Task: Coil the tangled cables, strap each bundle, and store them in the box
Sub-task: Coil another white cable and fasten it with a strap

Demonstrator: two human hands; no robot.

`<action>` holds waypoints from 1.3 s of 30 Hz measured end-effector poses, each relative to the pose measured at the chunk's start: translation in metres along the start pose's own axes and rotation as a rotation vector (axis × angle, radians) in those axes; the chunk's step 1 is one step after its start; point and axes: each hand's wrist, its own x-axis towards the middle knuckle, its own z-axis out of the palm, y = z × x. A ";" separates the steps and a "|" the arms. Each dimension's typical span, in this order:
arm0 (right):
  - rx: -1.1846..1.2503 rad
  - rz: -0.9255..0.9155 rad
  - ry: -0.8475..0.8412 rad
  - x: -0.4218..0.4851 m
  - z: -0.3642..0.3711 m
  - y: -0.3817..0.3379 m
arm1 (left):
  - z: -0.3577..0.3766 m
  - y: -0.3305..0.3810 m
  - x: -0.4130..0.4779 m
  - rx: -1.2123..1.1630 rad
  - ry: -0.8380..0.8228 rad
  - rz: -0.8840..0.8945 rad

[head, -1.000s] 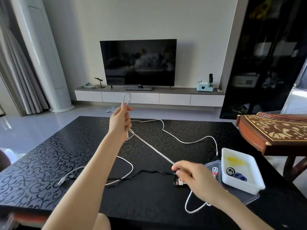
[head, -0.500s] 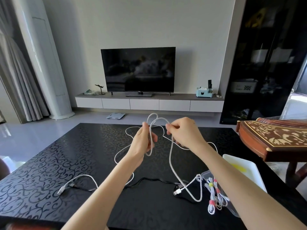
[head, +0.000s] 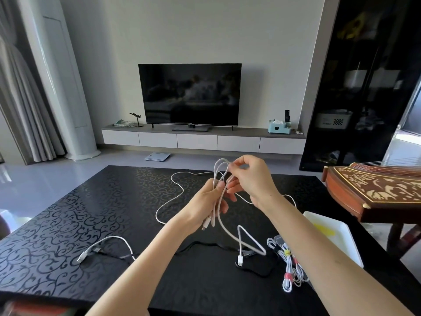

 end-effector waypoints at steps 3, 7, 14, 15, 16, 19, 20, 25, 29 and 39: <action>-0.025 -0.054 0.014 0.000 -0.001 0.002 | 0.000 0.002 -0.005 0.010 -0.054 -0.007; -0.002 -0.055 -0.022 0.000 -0.003 0.001 | 0.000 0.001 -0.007 -0.118 -0.116 -0.042; -0.057 -0.048 -0.119 0.006 -0.006 0.005 | 0.005 -0.001 -0.003 -0.316 -0.032 -0.104; -0.001 -0.011 -0.139 0.006 -0.007 0.009 | 0.005 -0.001 -0.001 -0.362 0.000 -0.105; 0.055 0.040 -0.166 0.004 -0.008 0.015 | 0.005 0.000 0.001 -0.412 0.030 -0.104; 0.113 0.148 -0.318 -0.013 -0.004 0.044 | 0.001 0.009 0.008 -0.599 0.129 -0.077; 0.140 0.166 -0.397 -0.020 -0.002 0.055 | 0.000 0.013 0.011 -0.665 0.160 -0.063; 0.121 0.100 -0.555 -0.052 0.002 0.099 | -0.009 0.028 0.023 -0.891 0.271 -0.016; 0.294 0.105 -0.390 -0.066 0.000 0.125 | -0.024 0.042 0.022 -0.916 0.346 0.079; 0.064 0.016 -0.343 -0.063 -0.007 0.118 | -0.036 0.030 0.018 0.232 0.493 0.238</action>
